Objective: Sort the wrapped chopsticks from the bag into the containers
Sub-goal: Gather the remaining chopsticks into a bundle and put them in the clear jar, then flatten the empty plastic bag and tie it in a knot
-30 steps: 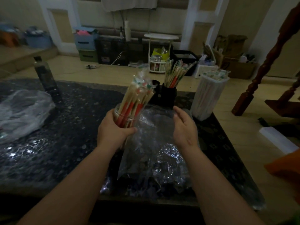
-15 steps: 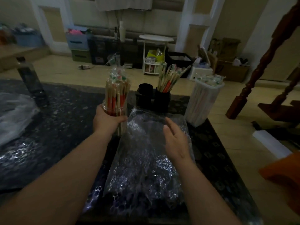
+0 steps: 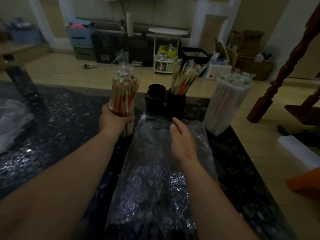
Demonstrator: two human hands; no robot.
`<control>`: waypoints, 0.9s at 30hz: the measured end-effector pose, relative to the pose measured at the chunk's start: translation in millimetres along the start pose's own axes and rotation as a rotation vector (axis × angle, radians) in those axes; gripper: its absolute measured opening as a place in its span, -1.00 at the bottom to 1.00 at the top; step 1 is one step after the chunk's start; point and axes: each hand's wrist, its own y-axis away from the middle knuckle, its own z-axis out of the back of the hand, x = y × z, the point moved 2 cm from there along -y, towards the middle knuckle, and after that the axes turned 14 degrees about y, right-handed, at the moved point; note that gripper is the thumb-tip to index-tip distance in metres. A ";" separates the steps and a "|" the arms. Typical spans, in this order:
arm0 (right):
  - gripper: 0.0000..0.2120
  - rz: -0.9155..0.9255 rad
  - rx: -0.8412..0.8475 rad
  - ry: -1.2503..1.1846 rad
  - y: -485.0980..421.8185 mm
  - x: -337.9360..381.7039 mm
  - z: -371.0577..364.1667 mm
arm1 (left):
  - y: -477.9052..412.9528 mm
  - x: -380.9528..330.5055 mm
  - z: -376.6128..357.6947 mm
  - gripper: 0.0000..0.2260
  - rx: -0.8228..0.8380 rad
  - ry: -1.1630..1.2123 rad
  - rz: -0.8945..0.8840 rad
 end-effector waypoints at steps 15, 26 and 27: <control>-0.61 0.013 -0.028 0.054 -31.7 -20.4 -4.6 | -6.0 31.0 -7.0 -0.22 0.010 -0.051 0.022; -0.85 0.011 -0.057 0.208 -12.6 -29.6 32.3 | 62.1 25.6 18.3 -0.81 0.068 -0.099 -0.020; -0.92 -0.002 -0.063 0.226 -9.8 -32.3 36.9 | 66.0 24.0 18.1 -0.82 0.098 -0.087 -0.006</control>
